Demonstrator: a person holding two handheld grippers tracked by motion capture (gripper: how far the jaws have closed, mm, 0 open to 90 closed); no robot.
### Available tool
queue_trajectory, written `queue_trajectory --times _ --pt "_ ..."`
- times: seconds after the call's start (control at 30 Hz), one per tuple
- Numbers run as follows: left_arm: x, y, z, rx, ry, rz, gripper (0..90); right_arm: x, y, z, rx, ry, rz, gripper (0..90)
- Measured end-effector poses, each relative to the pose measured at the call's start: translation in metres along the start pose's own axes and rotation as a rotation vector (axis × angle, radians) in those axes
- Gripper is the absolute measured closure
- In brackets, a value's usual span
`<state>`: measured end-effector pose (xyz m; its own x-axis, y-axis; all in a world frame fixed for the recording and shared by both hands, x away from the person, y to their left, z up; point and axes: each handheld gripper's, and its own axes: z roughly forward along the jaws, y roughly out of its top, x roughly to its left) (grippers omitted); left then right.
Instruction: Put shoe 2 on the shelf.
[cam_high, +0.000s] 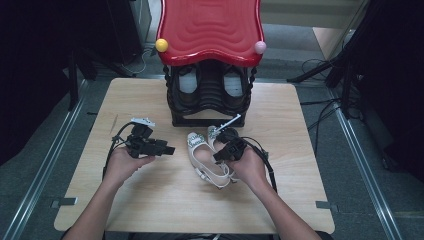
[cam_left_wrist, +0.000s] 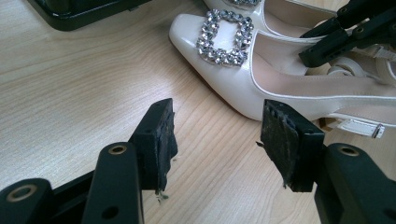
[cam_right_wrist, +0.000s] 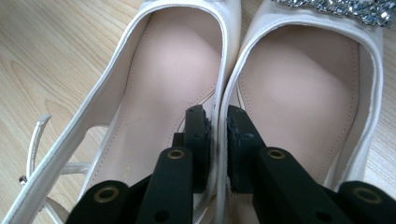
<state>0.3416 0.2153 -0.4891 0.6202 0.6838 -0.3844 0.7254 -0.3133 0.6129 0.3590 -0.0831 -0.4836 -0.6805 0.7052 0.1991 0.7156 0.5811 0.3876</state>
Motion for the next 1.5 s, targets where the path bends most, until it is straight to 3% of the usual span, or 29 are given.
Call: queue_trajectory --times 0.23,0.4,0.67,0.8,0.93,1.07,1.2,1.33,1.5 --pt "0.005 -0.001 -0.004 -0.007 0.009 -0.009 44.8 -0.006 0.003 -0.002 0.011 0.040 0.027 85.7" --pt "0.008 -0.002 -0.008 -0.018 0.017 -0.018 44.7 -0.010 0.006 -0.011 0.015 0.058 -0.011 86.2" --pt "0.017 -0.007 -0.015 -0.033 0.037 -0.042 44.5 -0.010 0.017 -0.036 0.060 0.126 -0.181 86.1" --pt "0.020 -0.011 -0.019 -0.040 0.041 -0.053 44.5 -0.007 0.026 -0.048 0.066 0.133 -0.288 86.1" --pt "0.023 -0.014 -0.022 -0.049 0.049 -0.063 44.3 -0.004 0.036 -0.061 0.052 0.176 -0.396 86.1" --pt "0.025 -0.019 -0.026 -0.053 0.058 -0.072 44.2 0.001 0.043 -0.069 0.051 0.244 -0.474 86.1" --pt "0.027 -0.023 -0.029 -0.059 0.067 -0.091 44.2 0.009 0.049 -0.079 0.058 0.285 -0.521 86.0" --pt "0.028 -0.026 -0.033 -0.064 0.071 -0.094 44.1 0.014 0.054 -0.094 0.032 0.293 -0.546 86.0" --pt "0.028 -0.029 -0.034 -0.065 0.076 -0.099 44.0 0.013 0.062 -0.118 -0.035 0.299 -0.520 86.0"
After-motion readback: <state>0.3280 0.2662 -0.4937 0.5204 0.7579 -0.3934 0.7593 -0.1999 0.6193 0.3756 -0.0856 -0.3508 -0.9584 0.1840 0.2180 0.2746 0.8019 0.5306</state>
